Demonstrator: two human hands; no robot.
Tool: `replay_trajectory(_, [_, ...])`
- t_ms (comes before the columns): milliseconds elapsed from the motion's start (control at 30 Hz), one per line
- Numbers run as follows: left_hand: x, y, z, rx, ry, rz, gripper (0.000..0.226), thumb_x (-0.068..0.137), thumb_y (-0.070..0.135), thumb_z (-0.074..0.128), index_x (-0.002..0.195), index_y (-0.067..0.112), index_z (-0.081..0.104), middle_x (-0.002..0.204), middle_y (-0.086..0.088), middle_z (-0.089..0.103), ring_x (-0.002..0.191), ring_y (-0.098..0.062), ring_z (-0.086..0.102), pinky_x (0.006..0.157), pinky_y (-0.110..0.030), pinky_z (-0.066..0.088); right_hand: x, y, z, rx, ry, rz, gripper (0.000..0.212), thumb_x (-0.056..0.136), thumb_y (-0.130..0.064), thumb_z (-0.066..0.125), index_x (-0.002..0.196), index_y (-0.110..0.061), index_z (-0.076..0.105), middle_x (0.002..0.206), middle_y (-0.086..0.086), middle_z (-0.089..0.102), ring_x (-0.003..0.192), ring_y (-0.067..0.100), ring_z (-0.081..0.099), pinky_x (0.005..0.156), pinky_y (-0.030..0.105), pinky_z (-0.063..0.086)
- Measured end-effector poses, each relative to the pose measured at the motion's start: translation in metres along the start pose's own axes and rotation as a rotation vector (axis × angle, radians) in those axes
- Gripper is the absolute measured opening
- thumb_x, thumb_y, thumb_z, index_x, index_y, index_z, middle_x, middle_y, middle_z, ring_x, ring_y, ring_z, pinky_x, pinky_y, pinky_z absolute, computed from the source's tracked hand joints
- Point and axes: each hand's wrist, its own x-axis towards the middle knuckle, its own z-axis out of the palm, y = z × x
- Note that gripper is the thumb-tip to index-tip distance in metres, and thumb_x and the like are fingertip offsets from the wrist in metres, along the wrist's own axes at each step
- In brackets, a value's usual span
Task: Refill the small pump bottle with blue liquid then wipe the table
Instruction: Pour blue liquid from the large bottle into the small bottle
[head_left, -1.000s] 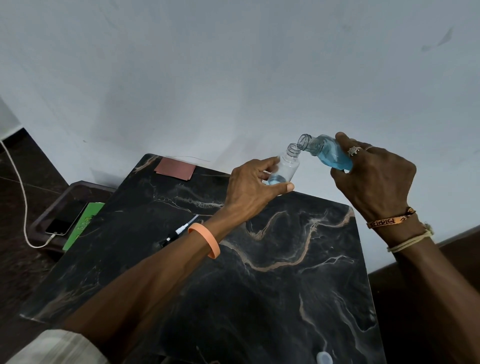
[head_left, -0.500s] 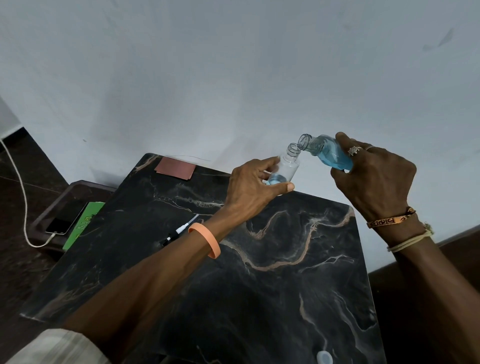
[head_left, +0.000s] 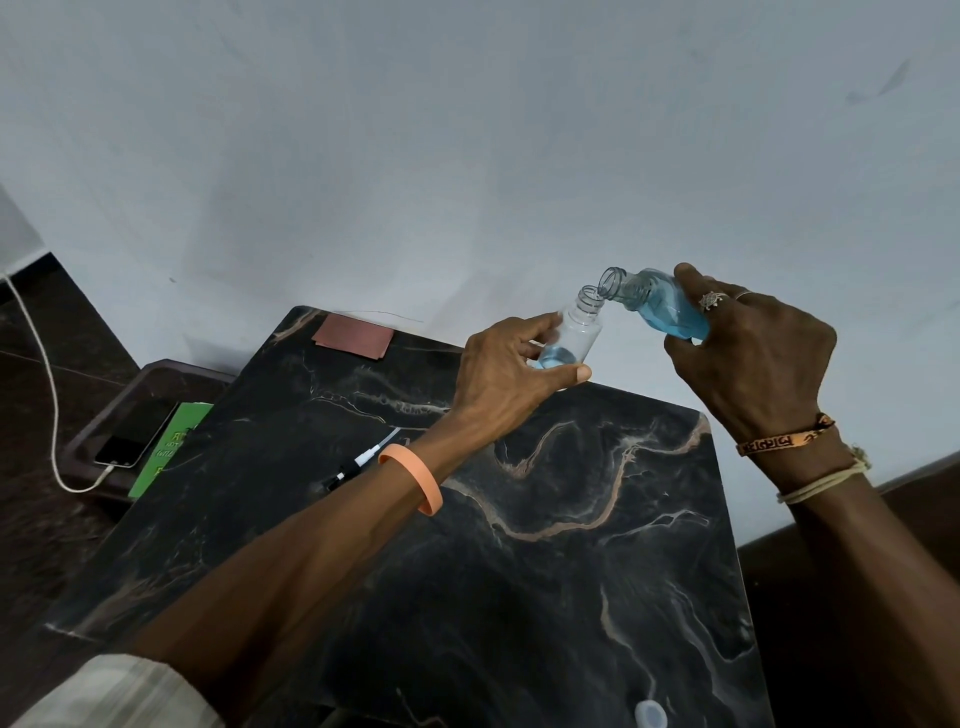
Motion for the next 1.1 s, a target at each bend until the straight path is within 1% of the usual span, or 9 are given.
replay_trajectory(200, [-0.002, 0.002, -0.003, 0.008, -0.010, 0.005, 0.074, 0.069, 0.039, 0.089, 0.135, 0.020, 0.061, 0.126, 0.000, 0.069, 0.100, -0.011, 0.070, 0.086, -0.034, 0.061, -0.001, -0.002, -0.002, -0.001, -0.007, 0.006, 0.054, 0.070, -0.019, 0.078, 0.124, -0.018, 0.068, 0.107, 0.011, 0.074, 0.080, 0.036, 0.070, 0.059, 0.030, 0.045])
replay_trajectory(333, [-0.002, 0.002, -0.003, 0.008, -0.016, 0.007, 0.073, 0.070, 0.039, 0.089, 0.135, 0.019, 0.062, 0.126, 0.000, 0.069, 0.100, -0.011, 0.070, 0.086, -0.034, 0.061, 0.000, -0.002, -0.004, -0.008, -0.001, 0.006, 0.054, 0.070, -0.018, 0.078, 0.123, -0.018, 0.069, 0.106, 0.011, 0.074, 0.078, 0.037, 0.070, 0.058, 0.029, 0.042])
replay_trajectory(567, [-0.003, 0.000, -0.004, -0.009, -0.005, 0.003, 0.072, 0.068, 0.039, 0.090, 0.132, 0.020, 0.064, 0.122, 0.003, 0.071, 0.096, -0.008, 0.071, 0.085, -0.033, 0.061, -0.001, -0.004, -0.005, 0.003, 0.001, -0.002, 0.053, 0.071, -0.019, 0.079, 0.124, -0.017, 0.069, 0.107, 0.013, 0.073, 0.083, 0.037, 0.071, 0.060, 0.032, 0.048])
replay_trajectory(767, [-0.004, -0.002, -0.005, -0.023, -0.010, 0.004, 0.073, 0.067, 0.040, 0.091, 0.132, 0.022, 0.064, 0.121, 0.004, 0.072, 0.095, -0.008, 0.071, 0.083, -0.033, 0.061, -0.002, -0.006, -0.006, -0.003, 0.006, -0.009, 0.053, 0.070, -0.018, 0.079, 0.123, -0.016, 0.069, 0.105, 0.013, 0.074, 0.079, 0.037, 0.071, 0.059, 0.031, 0.047])
replay_trajectory(867, [-0.005, -0.002, -0.007, -0.011, -0.008, 0.010, 0.072, 0.067, 0.040, 0.090, 0.132, 0.022, 0.064, 0.121, 0.003, 0.071, 0.096, -0.007, 0.071, 0.083, -0.032, 0.061, -0.001, -0.007, -0.006, -0.004, -0.004, -0.010, 0.054, 0.070, -0.018, 0.080, 0.123, -0.015, 0.069, 0.106, 0.014, 0.073, 0.081, 0.038, 0.071, 0.060, 0.033, 0.048])
replay_trajectory(1100, [-0.005, -0.001, -0.010, 0.003, -0.009, 0.023, 0.071, 0.070, 0.040, 0.089, 0.133, 0.020, 0.064, 0.126, 0.001, 0.069, 0.101, -0.010, 0.070, 0.085, -0.035, 0.061, 0.000, -0.009, -0.007, -0.013, -0.001, -0.017, 0.055, 0.071, -0.018, 0.080, 0.124, -0.016, 0.068, 0.106, 0.014, 0.074, 0.079, 0.039, 0.070, 0.059, 0.032, 0.047])
